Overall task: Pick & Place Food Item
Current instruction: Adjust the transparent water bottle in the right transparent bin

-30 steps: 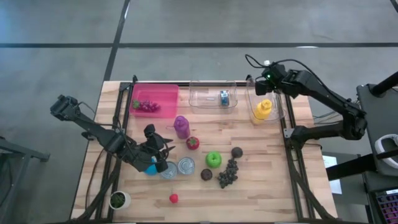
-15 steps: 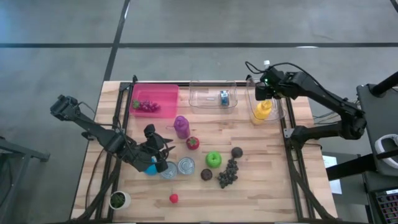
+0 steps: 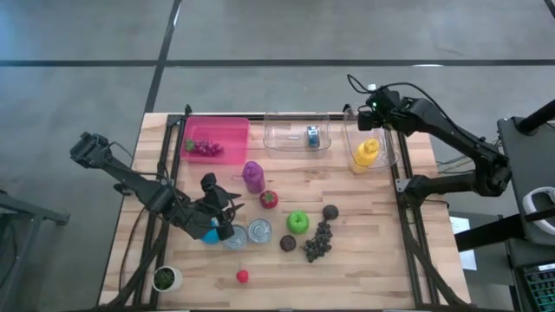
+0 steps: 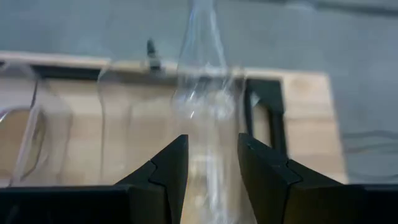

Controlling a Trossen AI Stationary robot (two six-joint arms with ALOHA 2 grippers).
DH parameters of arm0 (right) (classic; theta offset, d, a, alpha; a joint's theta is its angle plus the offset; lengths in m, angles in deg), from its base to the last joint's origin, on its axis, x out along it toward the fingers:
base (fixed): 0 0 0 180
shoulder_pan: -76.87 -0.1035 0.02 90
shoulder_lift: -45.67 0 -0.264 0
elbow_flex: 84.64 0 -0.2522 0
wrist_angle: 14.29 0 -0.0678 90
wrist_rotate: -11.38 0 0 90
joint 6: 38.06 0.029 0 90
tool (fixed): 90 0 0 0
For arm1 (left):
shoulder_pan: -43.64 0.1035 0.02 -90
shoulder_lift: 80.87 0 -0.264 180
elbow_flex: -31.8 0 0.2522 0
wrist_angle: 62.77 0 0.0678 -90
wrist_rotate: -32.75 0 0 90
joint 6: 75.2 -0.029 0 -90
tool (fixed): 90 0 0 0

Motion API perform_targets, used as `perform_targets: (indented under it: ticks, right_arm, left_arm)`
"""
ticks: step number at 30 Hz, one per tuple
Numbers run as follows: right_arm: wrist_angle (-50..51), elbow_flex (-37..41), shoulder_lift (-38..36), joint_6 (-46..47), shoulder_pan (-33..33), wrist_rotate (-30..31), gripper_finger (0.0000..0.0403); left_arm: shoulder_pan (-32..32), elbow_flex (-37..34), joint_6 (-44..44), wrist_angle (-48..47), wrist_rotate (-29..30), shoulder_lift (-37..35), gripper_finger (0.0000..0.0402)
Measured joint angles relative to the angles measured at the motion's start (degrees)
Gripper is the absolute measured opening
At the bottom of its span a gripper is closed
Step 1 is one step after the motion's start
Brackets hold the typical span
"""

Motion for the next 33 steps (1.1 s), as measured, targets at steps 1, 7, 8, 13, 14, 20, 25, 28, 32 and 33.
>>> perform_targets:
  ticks: [1,7,8,13,14,20,25,28,32,33]
  right_arm:
    - [-0.89,-0.07,-0.01,-0.72,0.0,1.19,0.0137]
    - [-8.71,-0.02,0.66,-9.26,0.74,2.13,0.0127]
    - [-9.9,-0.02,0.91,-10.94,0.96,1.97,0.0126]
    - [-13.46,0.0,1.9,-14.59,3.21,-0.08,0.0134]
    - [-13.74,0.0,2.19,-14.7,3.78,-0.28,0.0139]
    - [-14.34,0.02,5.16,-16.21,7.74,-1.1,0.0174]
    - [-16.58,0.04,8.64,-18.77,10.64,-1.26,0.0187]
    - [-19.91,0.0,10.7,-21.47,12.63,-3.82,0.0187]
    - [-23.21,-1.21,13.47,-21.93,14.84,-11.22,0.0181]
    - [-23.26,-1.71,14.25,-21.89,15.25,-11.33,0.018]
  left_arm:
    - [0.02,0.0,-0.01,0.0,0.0,0.0,0.0129]
    - [0.01,0.0,-0.01,0.0,0.0,0.0,0.0131]
    - [0.01,0.0,0.0,0.0,0.0,0.0,0.0131]
    - [0.01,0.0,-0.02,0.0,0.0,0.0,0.0129]
    - [0.02,0.0,0.0,0.0,-0.01,0.0,0.013]
    - [0.01,0.0,-0.01,0.0,0.01,0.0,0.013]
    - [0.0,0.0,-0.02,0.0,0.01,0.0,0.0128]
    - [0.0,0.0,0.0,0.0,0.01,0.0,0.013]
    - [0.01,0.0,-0.02,0.0,0.01,0.0,0.0131]
    - [0.0,0.0,-0.01,0.0,0.0,0.0,0.013]
